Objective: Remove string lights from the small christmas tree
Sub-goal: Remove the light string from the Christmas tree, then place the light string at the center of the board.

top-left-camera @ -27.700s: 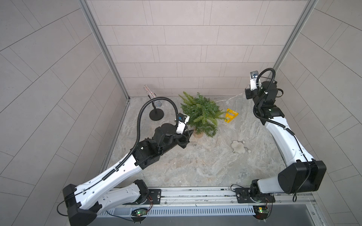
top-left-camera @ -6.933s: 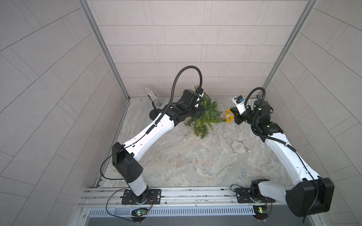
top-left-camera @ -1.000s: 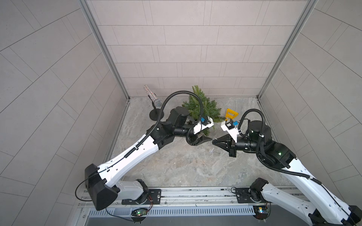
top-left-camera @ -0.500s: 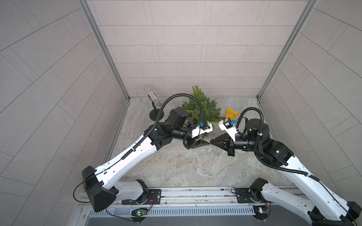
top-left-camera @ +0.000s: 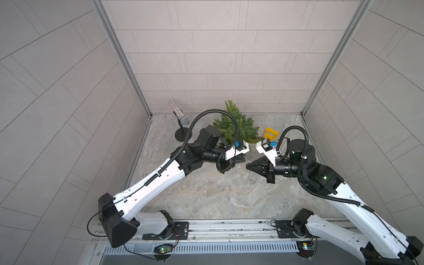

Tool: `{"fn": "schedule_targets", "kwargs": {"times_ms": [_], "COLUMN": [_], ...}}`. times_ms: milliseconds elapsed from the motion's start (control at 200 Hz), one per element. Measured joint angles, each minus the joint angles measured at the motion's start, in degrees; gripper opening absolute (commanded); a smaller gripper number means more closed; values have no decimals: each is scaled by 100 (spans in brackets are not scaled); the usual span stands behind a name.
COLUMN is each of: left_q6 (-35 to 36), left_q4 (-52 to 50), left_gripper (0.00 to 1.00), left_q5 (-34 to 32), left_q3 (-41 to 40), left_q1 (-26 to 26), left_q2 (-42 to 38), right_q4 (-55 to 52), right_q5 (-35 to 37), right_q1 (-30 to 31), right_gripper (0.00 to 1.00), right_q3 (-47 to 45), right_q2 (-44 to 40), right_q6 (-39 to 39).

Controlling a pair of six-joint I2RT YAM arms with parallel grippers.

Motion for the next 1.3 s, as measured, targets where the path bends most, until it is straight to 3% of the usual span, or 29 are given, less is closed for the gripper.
{"fn": "schedule_targets", "kwargs": {"times_ms": [60,85,105,360,836,1301], "left_q6": [-87,-118,-138,-420,-516,-118], "left_q4": [81,101,118,273,896,909], "left_gripper": [0,0,0,0,0,0], "left_q5": [-96,-157,-212,-1351,-3143,-3620], "left_q3": [-111,-157,-195,-673,-841,-466], "left_q1": [0,0,0,0,136,708], "left_q2": [-190,-267,-337,-1167,-1473,-1432], "right_q4": [-83,-140,-192,-601,601,1038], "right_q5": [61,109,153,887,2031,2087], "right_q1": [0,0,0,0,0,0], "right_gripper": [72,96,100,99,70,56], "right_q3": [11,28,48,208,-599,-664], "right_q2": [4,7,9,-116,442,525], "right_q6": [-26,-44,-57,-234,-155,-299]}}
